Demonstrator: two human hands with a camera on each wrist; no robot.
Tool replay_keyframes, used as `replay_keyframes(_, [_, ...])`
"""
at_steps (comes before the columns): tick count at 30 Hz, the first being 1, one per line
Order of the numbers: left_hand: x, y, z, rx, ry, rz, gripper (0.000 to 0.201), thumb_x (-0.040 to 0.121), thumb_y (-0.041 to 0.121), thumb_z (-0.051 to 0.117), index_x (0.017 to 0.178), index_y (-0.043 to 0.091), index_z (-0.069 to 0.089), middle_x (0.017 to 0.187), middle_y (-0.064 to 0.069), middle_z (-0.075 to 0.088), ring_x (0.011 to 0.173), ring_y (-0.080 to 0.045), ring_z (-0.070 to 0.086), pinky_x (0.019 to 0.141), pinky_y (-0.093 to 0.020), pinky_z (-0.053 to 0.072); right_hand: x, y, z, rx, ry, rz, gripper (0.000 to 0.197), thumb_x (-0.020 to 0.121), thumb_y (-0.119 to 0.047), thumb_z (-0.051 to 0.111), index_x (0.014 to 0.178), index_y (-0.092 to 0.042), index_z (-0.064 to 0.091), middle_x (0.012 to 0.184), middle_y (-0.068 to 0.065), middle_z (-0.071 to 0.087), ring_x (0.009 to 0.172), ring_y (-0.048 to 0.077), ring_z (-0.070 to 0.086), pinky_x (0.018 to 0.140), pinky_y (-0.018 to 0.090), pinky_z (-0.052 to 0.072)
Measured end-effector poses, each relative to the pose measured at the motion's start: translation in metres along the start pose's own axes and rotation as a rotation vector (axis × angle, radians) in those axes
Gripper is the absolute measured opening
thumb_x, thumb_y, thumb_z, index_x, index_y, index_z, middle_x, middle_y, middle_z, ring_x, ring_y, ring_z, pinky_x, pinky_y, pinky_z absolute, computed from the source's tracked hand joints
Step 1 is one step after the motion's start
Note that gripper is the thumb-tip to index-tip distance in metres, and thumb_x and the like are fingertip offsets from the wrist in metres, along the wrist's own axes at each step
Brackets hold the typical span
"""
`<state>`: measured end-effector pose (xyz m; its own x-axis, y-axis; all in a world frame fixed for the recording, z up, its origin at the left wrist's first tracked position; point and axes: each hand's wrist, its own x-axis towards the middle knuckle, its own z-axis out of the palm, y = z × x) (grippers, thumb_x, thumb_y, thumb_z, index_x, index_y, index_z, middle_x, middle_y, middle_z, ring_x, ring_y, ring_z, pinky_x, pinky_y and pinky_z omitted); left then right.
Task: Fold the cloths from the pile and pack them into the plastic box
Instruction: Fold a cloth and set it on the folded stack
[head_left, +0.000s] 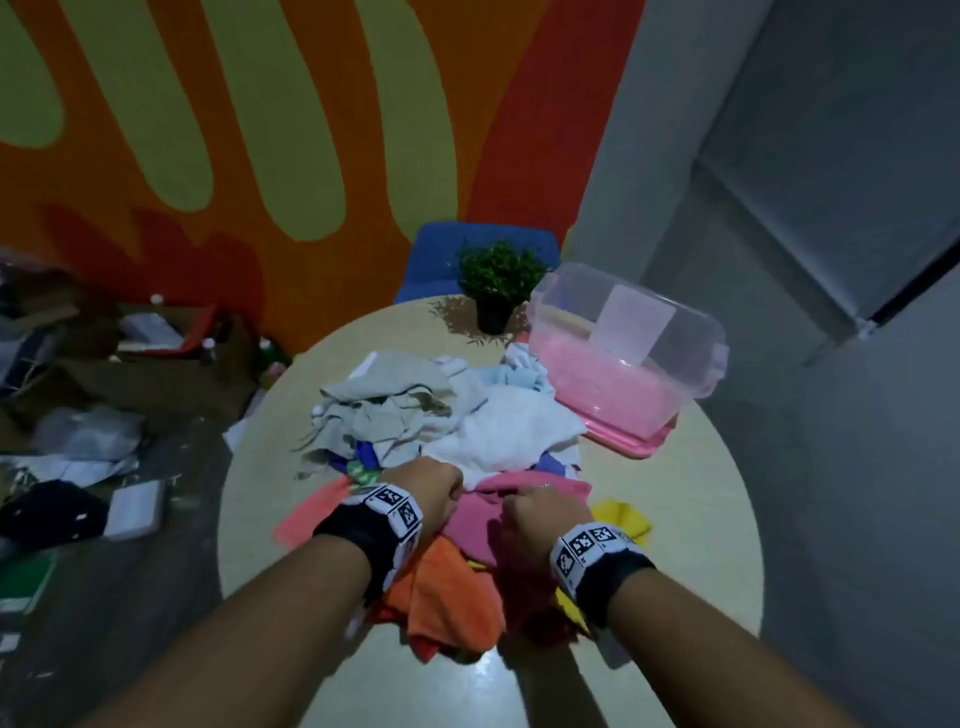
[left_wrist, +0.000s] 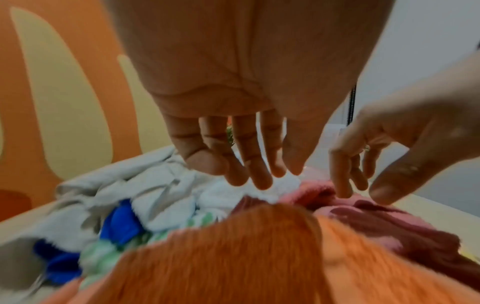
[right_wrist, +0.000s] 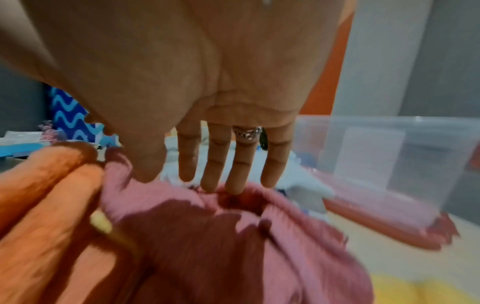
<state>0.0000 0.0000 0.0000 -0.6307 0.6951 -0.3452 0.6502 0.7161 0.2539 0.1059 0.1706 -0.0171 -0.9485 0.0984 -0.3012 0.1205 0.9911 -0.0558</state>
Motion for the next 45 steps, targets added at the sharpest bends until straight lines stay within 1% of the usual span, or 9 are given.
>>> replay_keyframes(6, [-0.002, -0.02, 0.039, 0.002, 0.049, -0.133, 0.043, 0.087, 0.036, 0.066, 0.123, 0.012, 0.059, 0.121, -0.009, 0.059, 0.117, -0.032, 0.056, 0.096, -0.041, 0.049, -0.009, -0.025, 0.038, 0.013, -0.081, 0.016, 0.036, 0.089, -0.036, 0.056, 0.123, -0.023, 0.06, 0.124, 0.009, 0.055, 0.12, 0.031, 0.051, 0.105, 0.047, 0.037])
replay_keyframes(12, [0.0, -0.014, 0.042, -0.206, 0.197, -0.121, 0.013, 0.091, 0.023, 0.061, 0.098, 0.018, 0.07, 0.094, -0.01, 0.069, 0.093, -0.029, 0.064, 0.08, -0.036, 0.054, -0.013, -0.018, 0.032, 0.298, 0.016, 0.135, 0.014, 0.094, -0.031, 0.051, 0.1, -0.02, 0.059, 0.104, 0.008, 0.066, 0.096, 0.03, 0.063, 0.082, 0.038, 0.051])
replay_keyframes(15, [0.003, -0.002, 0.03, -0.461, 0.347, -0.078, 0.008, 0.094, 0.021, 0.06, 0.094, 0.017, 0.067, 0.087, -0.007, 0.067, 0.082, -0.025, 0.062, 0.071, -0.031, 0.048, -0.023, -0.009, 0.023, 0.317, 0.092, 0.096, 0.018, 0.096, -0.034, 0.053, 0.097, -0.016, 0.056, 0.098, 0.008, 0.066, 0.089, 0.028, 0.061, 0.069, 0.032, 0.038])
replay_keyframes(23, [0.002, 0.055, -0.018, -0.787, 0.391, 0.145, 0.022, 0.096, 0.009, 0.058, 0.104, 0.028, 0.064, 0.097, 0.008, 0.065, 0.066, 0.0, 0.054, 0.065, -0.009, 0.041, -0.043, 0.022, -0.008, 0.551, 0.047, 0.027, 0.012, 0.082, -0.02, 0.053, 0.082, -0.016, 0.064, 0.08, 0.003, 0.069, 0.077, 0.022, 0.062, 0.073, 0.033, 0.05])
replay_keyframes(27, [-0.001, 0.077, -0.039, -0.756, 0.341, 0.285, 0.024, 0.094, 0.001, 0.057, 0.102, 0.023, 0.065, 0.105, 0.013, 0.068, 0.073, 0.0, 0.06, 0.072, -0.012, 0.044, -0.04, 0.049, -0.031, 0.741, 0.421, 0.069, 0.029, 0.082, -0.016, 0.064, 0.105, -0.029, 0.051, 0.108, -0.005, 0.058, 0.089, 0.014, 0.058, 0.081, 0.031, 0.049])
replay_keyframes(31, [-0.006, 0.105, -0.064, -0.798, 0.237, 0.431, 0.014, 0.091, -0.003, 0.062, 0.103, 0.005, 0.064, 0.104, -0.006, 0.07, 0.095, -0.007, 0.065, 0.083, -0.016, 0.048, -0.04, 0.062, -0.058, 0.828, 0.417, -0.179, 0.055, 0.083, -0.024, 0.069, 0.132, -0.032, 0.045, 0.13, -0.012, 0.054, 0.11, 0.009, 0.057, 0.091, 0.025, 0.048])
replay_keyframes(36, [-0.001, 0.118, -0.082, -0.631, 0.277, 0.308, 0.042, 0.081, 0.011, 0.079, 0.116, 0.013, 0.056, 0.105, -0.003, 0.063, 0.06, 0.005, 0.053, 0.061, -0.01, 0.041, -0.046, 0.094, -0.077, 0.791, 0.415, -0.147, 0.005, 0.087, -0.023, 0.066, 0.09, -0.026, 0.064, 0.081, -0.01, 0.067, 0.076, 0.007, 0.061, 0.072, 0.03, 0.047])
replay_keyframes(40, [0.006, 0.115, -0.081, -0.129, 0.242, 0.112, 0.008, 0.088, 0.017, 0.071, 0.089, 0.022, 0.065, 0.083, 0.006, 0.061, 0.082, -0.017, 0.062, 0.068, -0.026, 0.041, -0.051, 0.122, -0.098, 0.93, 0.534, -0.118, 0.025, 0.081, -0.015, 0.072, 0.068, -0.028, 0.055, 0.084, -0.009, 0.07, 0.083, 0.006, 0.065, 0.076, 0.028, 0.049])
replay_keyframes(45, [0.009, 0.111, -0.088, -0.398, 0.558, 0.028, 0.015, 0.095, 0.009, 0.058, 0.1, 0.016, 0.07, 0.096, -0.001, 0.072, 0.093, -0.021, 0.064, 0.077, -0.028, 0.043, -0.054, 0.137, -0.116, 0.982, 0.603, -0.162, 0.032, 0.073, -0.016, 0.074, 0.06, -0.015, 0.046, 0.062, -0.001, 0.06, 0.061, 0.018, 0.055, 0.061, 0.035, 0.046])
